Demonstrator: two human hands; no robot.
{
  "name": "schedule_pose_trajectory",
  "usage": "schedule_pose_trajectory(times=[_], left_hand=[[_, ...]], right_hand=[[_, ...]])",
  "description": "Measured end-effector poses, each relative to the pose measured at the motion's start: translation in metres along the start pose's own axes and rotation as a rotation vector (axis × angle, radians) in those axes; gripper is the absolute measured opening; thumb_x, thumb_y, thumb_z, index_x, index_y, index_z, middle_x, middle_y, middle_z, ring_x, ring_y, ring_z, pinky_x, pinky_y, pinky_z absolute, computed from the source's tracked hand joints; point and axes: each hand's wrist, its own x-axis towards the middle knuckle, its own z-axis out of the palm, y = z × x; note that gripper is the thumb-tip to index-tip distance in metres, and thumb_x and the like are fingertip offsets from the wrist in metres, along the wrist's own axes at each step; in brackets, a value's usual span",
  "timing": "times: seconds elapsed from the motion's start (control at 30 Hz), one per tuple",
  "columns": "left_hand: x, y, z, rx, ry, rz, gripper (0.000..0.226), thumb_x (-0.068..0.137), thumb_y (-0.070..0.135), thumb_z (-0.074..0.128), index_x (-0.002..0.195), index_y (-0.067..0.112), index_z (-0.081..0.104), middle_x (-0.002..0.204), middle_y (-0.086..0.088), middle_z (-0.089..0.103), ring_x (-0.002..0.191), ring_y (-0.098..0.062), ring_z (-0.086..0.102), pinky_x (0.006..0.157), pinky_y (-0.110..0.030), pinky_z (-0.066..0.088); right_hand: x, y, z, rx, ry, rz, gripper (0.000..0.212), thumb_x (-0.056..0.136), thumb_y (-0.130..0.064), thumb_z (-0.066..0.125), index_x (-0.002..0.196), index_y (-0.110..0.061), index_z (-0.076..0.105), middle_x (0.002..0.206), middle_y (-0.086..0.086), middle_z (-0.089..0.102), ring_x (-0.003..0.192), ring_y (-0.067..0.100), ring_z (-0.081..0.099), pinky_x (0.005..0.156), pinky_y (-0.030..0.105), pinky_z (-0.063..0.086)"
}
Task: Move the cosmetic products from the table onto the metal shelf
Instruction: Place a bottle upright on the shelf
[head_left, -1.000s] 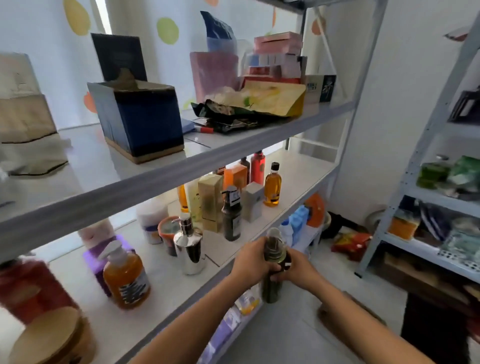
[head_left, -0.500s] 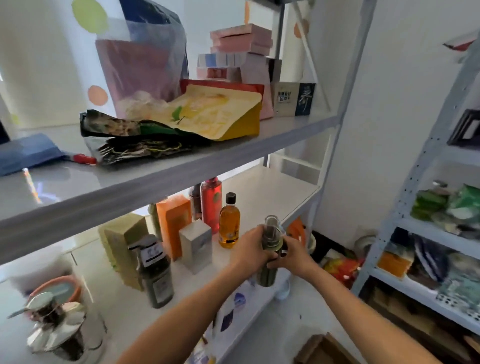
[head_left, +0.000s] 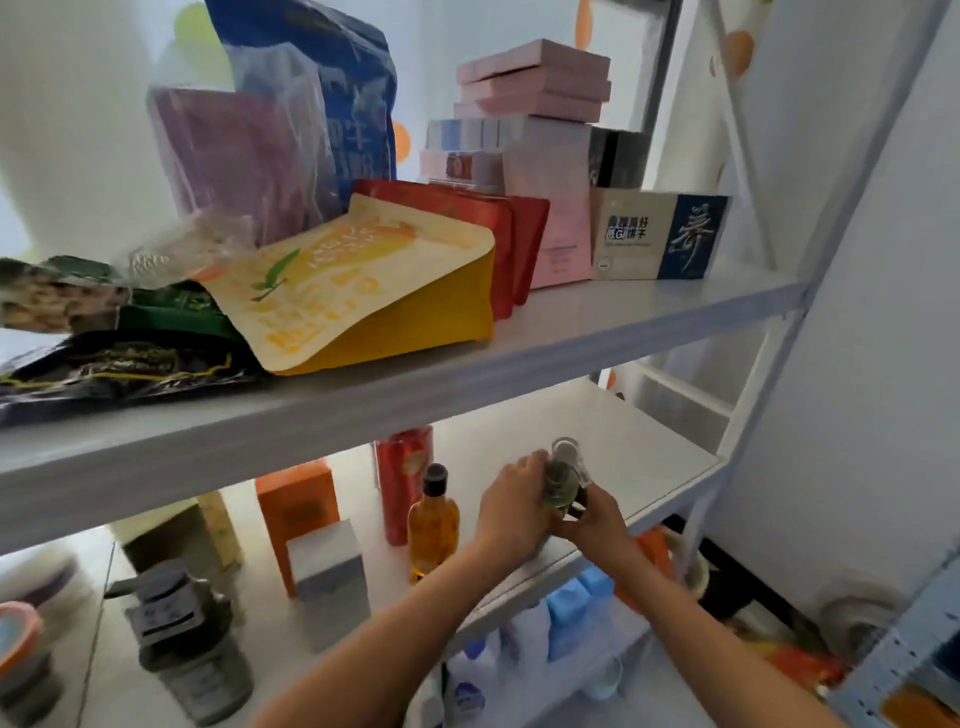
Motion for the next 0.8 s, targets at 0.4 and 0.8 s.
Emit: schedule_pose_trajectory(times=[0.4, 0.8], left_hand=[[0.045, -0.036, 0.044, -0.212, 0.205, -0.271, 0.073, 0.086, 0.010, 0.065, 0.144, 0.025, 0.024, 0.140, 0.006, 0.040, 0.127, -0.008, 0.041, 0.103, -0.028, 0.037], [0.015, -0.076, 0.140, -0.305, 0.464, -0.538, 0.038, 0.096, 0.008, 0.051, 0.133, 0.016, 0.046, 0.117, 0.001, 0.049, 0.102, -0.003, 0.050, 0.076, 0.006, 0.035]], right_hand=[[0.087, 0.028, 0.020, 0.008, -0.245, -0.136, 0.053, 0.081, -0.006, 0.069, 0.125, -0.021, 0.045, 0.115, -0.006, 0.057, 0.105, 0.009, 0.055, 0.090, 0.020, 0.045], [0.081, 0.107, 0.072, 0.071, -0.180, -0.221, 0.035, 0.083, -0.014, 0.069, 0.117, -0.013, 0.060, 0.101, -0.007, 0.066, 0.086, 0.003, 0.061, 0.077, 0.002, 0.041]])
